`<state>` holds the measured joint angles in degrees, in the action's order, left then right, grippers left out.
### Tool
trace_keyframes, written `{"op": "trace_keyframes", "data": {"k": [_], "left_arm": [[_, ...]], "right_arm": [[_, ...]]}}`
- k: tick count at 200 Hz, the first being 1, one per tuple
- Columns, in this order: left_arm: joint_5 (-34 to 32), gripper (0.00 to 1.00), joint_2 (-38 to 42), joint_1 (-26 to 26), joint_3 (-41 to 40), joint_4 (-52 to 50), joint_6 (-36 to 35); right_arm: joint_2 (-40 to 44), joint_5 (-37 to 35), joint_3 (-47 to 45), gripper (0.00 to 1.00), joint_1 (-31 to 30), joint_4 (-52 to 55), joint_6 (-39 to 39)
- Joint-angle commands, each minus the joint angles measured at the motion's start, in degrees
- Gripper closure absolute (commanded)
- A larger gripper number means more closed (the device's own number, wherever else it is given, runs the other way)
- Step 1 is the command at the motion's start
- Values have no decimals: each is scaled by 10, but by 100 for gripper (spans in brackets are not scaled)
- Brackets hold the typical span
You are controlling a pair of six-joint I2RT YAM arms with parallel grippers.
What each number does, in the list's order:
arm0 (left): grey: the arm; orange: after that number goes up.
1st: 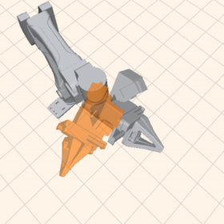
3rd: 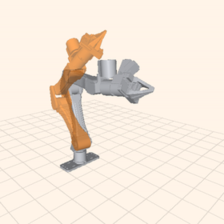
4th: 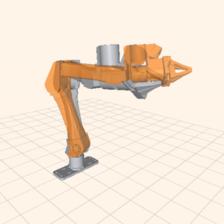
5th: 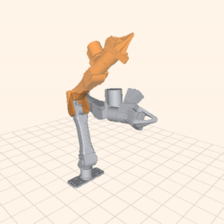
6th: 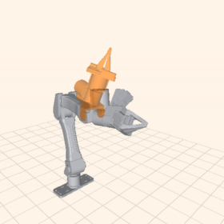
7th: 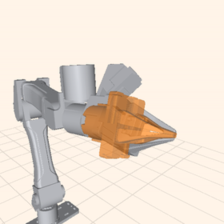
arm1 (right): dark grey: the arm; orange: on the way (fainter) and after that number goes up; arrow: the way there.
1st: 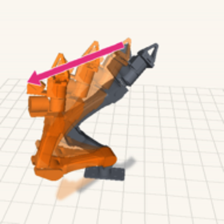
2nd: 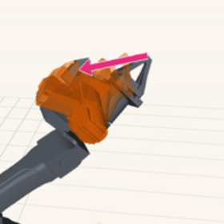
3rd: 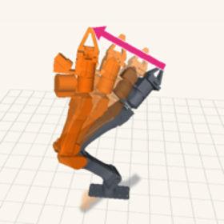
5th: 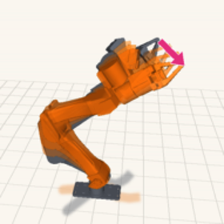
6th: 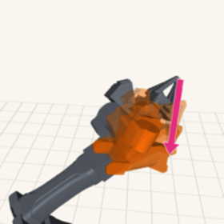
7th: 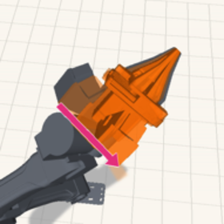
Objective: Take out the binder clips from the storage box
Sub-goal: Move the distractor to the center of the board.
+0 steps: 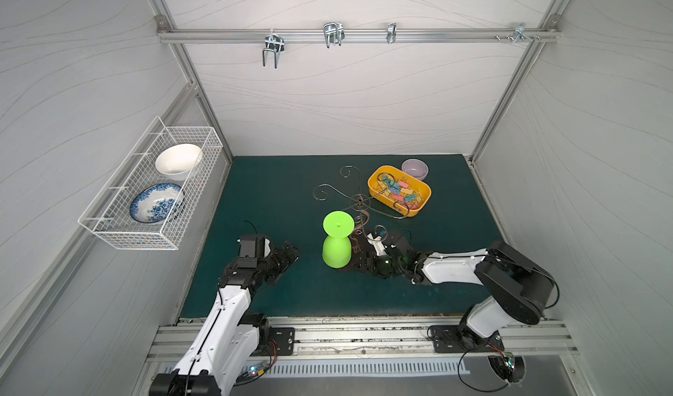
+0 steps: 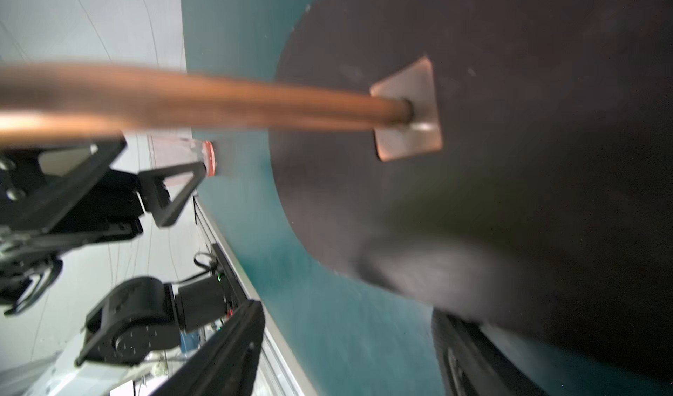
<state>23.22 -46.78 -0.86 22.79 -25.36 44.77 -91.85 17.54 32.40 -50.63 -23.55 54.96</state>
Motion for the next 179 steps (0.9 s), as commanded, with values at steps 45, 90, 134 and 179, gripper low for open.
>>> {"op": "trace_keyframes", "data": {"k": [45, 90, 134, 179], "left_arm": [[20, 1, -29, -6, 26, 15, -4], [19, 2, -39, -17, 18, 30, 7], [16, 2, -62, -29, 18, 44, 10], [17, 2, -89, -37, 27, 54, 4]], "right_arm": [[-119, -77, 55, 24, 10, -20, 39], [-191, -34, 119, 24, 55, -22, 42], [-253, -13, 232, 25, 89, 58, 0], [-323, 9, 363, 26, 117, 141, -25]]}}
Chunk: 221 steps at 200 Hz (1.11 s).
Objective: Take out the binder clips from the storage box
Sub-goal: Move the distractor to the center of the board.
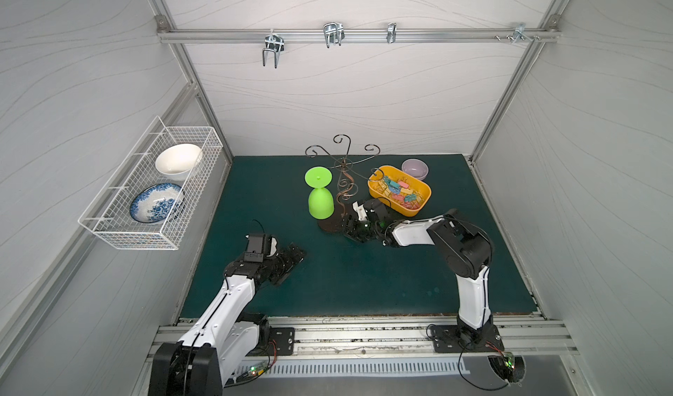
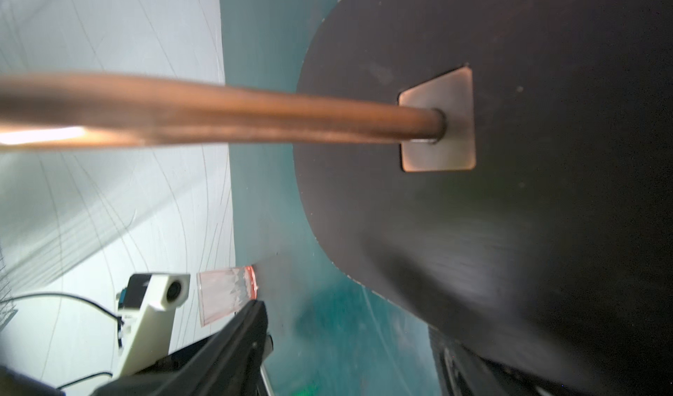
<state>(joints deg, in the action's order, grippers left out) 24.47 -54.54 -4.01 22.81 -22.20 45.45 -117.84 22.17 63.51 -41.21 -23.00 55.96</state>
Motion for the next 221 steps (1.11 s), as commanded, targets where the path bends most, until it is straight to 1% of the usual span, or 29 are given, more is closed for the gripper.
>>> {"op": "trace_keyframes", "data": {"k": [1, 64, 89, 125, 142, 153, 166, 183, 205, 221], "left_arm": [[5, 1, -11, -7, 27, 22, -4], [8, 2, -35, -17, 47, 25, -15], [8, 2, -37, -20, 51, 25, -18], [9, 2, -40, -24, 57, 18, -29], [9, 1, -42, -28, 63, 11, -36], [10, 2, -41, -33, 67, 12, -38], [-1, 2, -44, -43, 73, 10, -37], [-24, 2, -55, -60, 88, 0, -38], [-35, 2, -66, -83, 106, -1, -33], [-66, 2, -64, -108, 103, 15, 9]], "right_arm": [[-65, -36, 56, 26, 23, 137, -36], [-167, 15, 263, 26, 56, 251, -34], [-197, 0, 339, 27, 63, 296, -45], [-264, -5, 467, 27, 70, 350, -58], [-288, -6, 512, 27, 74, 370, -57], [-295, -2, 529, 27, 74, 377, -60], [-299, -6, 557, 32, 75, 415, -74], [-290, -3, 576, 31, 77, 457, -104], [-235, -10, 539, 30, 79, 470, -139], [-180, -14, 495, 29, 82, 472, -163]]}}
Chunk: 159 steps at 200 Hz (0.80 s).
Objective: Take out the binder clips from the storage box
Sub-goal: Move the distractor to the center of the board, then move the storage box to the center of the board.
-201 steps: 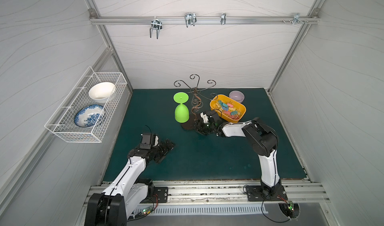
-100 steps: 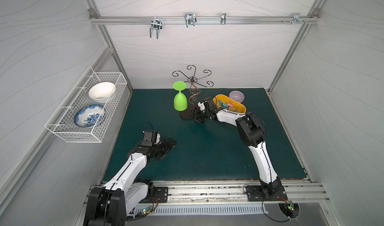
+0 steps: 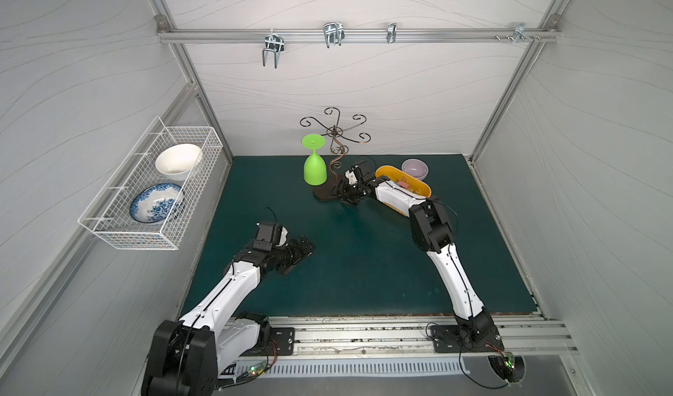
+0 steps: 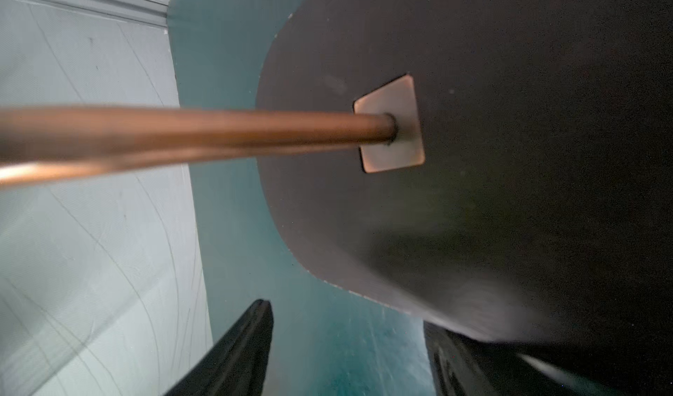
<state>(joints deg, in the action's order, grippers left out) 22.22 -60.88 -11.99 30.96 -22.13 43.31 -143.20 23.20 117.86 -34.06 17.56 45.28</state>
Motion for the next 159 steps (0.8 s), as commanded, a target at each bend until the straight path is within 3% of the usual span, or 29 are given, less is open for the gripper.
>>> {"op": "trace_keyframes", "data": {"k": [1, 62, 80, 118, 159], "left_arm": [[-44, 2, 0, -30, 21, 17, 33], [-141, 1, -7, -139, 45, 62, 79], [-191, 1, -23, -186, 59, 71, 75], [-221, 1, -104, -260, 125, 99, 41], [-241, 1, -204, -315, 229, 87, -1]], "right_arm": [[77, -25, -52, 29, 11, 65, -57], [318, -63, -310, 30, 41, 13, -81], [397, -86, -391, 34, 74, -1, -83], [576, -167, -551, 38, 174, -30, -100], [582, -124, -596, 41, 304, -14, -96]]}}
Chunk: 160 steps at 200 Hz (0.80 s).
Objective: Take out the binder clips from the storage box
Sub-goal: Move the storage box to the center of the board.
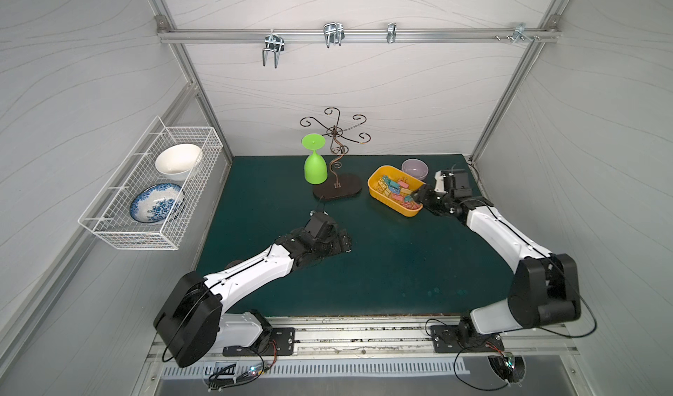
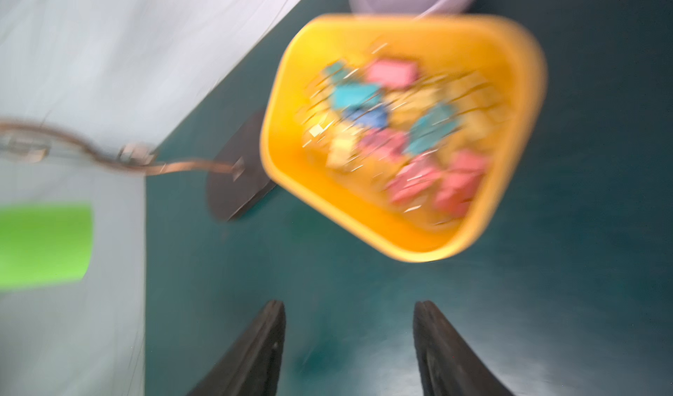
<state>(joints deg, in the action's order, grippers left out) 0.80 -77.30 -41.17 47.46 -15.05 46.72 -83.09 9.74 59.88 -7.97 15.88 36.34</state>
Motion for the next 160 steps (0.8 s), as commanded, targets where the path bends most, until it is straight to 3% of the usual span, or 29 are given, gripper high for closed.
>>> {"op": "trace_keyframes", "data": {"k": [1, 40, 61, 120, 160], "left_arm": [[-27, 1, -41, -24, 67, 15, -36], [-5, 1, -113, -36, 154, -24, -67], [1, 1, -129, -36, 181, -51, -89], [-6, 2, -131, -36, 177, -62, -95], [-13, 2, -133, -35, 174, -65, -86]], "right_arm": [[-21, 14, -16, 41, 45, 3, -7], [-99, 71, 25, 46, 71, 9, -16], [-140, 83, 51, 53, 72, 15, -22], [-198, 97, 85, 73, 75, 9, -25], [-212, 101, 96, 77, 75, 11, -35]]}}
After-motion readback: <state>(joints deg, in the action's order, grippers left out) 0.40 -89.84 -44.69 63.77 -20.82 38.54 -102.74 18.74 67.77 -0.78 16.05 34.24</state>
